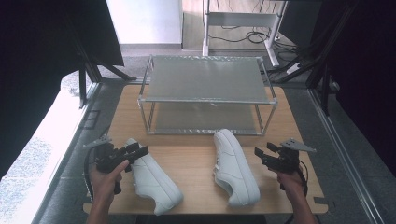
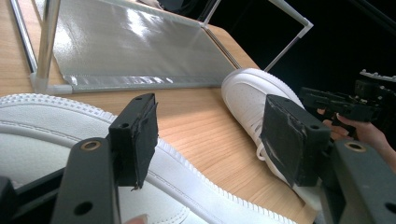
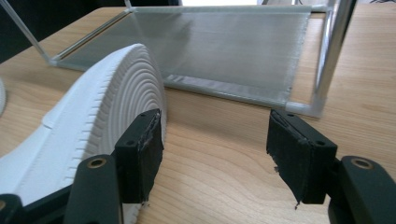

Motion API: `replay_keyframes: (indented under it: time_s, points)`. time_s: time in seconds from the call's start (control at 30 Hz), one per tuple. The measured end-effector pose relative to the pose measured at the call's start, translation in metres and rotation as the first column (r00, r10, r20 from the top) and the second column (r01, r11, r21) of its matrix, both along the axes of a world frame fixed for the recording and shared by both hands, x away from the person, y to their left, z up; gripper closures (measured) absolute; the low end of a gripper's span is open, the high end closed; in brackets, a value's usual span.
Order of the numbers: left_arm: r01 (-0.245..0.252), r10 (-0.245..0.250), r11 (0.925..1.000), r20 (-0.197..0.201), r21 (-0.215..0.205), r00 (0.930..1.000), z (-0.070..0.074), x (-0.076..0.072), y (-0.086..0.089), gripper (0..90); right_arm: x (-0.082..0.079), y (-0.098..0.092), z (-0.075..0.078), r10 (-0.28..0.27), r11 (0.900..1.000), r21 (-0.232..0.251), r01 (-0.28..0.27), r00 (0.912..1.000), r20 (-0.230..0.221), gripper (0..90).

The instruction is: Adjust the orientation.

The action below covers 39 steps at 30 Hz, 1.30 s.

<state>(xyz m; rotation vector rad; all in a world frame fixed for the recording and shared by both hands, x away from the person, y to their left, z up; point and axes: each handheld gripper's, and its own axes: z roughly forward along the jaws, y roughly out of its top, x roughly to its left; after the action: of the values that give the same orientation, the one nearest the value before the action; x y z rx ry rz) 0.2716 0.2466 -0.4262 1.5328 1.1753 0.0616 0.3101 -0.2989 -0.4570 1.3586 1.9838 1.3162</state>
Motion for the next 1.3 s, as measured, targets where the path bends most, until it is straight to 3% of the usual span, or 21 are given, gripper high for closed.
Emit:
replay_keyframes:
  time_s: [0.4,0.5,0.6,0.67,0.8,0.97,1.0,1.1,1.2,1.3]
  points:
    - [0.029,-0.029,0.9996,0.003,-0.003,0.9996,0.002,-0.001,-0.006,40.8,0.002,0.004,-0.007,-0.02,0.998,-0.059,0.019,0.9997,-0.015,35.3]
    - [0.035,-0.035,0.9994,0.0,-0.001,0.9994,0.002,-0.002,-0.011,48.2,0.003,0.004,-0.009,-0.025,0.997,-0.072,0.024,0.9996,-0.013,35.3]
    - [0.08,-0.08,0.9967,-0.008,-0.011,0.9968,0.003,-0.002,-0.016,64.3,0.002,0.002,-0.009,-0.031,0.998,-0.061,0.029,0.9994,-0.018,35.4]
    - [0.072,-0.072,0.9971,0.001,0.023,0.9974,0.004,-0.002,-0.021,68.5,0.002,0.0,-0.01,-0.036,0.998,-0.052,0.035,0.9991,-0.021,35.4]
    - [0.078,-0.078,0.9958,0.006,0.048,0.9969,0.006,-0.001,-0.026,77.9,0.003,-0.002,-0.013,-0.041,0.997,-0.064,0.04,0.9989,-0.023,35.5]
    - [0.047,-0.048,0.996,0.008,0.076,0.9988,0.007,-0.003,-0.029,89.9,0.005,-0.003,-0.015,-0.055,0.995,-0.082,0.053,0.9983,-0.02,35.6]
    - [0.023,-0.024,0.9956,0.001,0.091,0.9997,0.007,-0.005,-0.027,90.0,0.005,-0.003,-0.014,-0.06,0.995,-0.085,0.058,0.998,-0.02,35.7]
    - [0.01,-0.01,0.9968,0.007,0.08,0.9999,0.011,-0.009,-0.021,90.0,0.004,-0.003,-0.012,-0.07,0.994,-0.082,0.068,0.9975,-0.015,35.7]
    - [-0.026,0.024,0.998,0.042,0.058,0.9988,0.023,-0.016,-0.007,90.0,-0.001,-0.002,-0.009,-0.065,0.995,-0.078,0.064,0.9979,-0.007,35.5]
    - [-0.047,0.044,0.997,0.046,0.061,0.998,0.031,-0.016,0.003,90.0,-0.002,-0.002,-0.009,-0.068,0.995,-0.073,0.067,0.9977,-0.007,35.5]
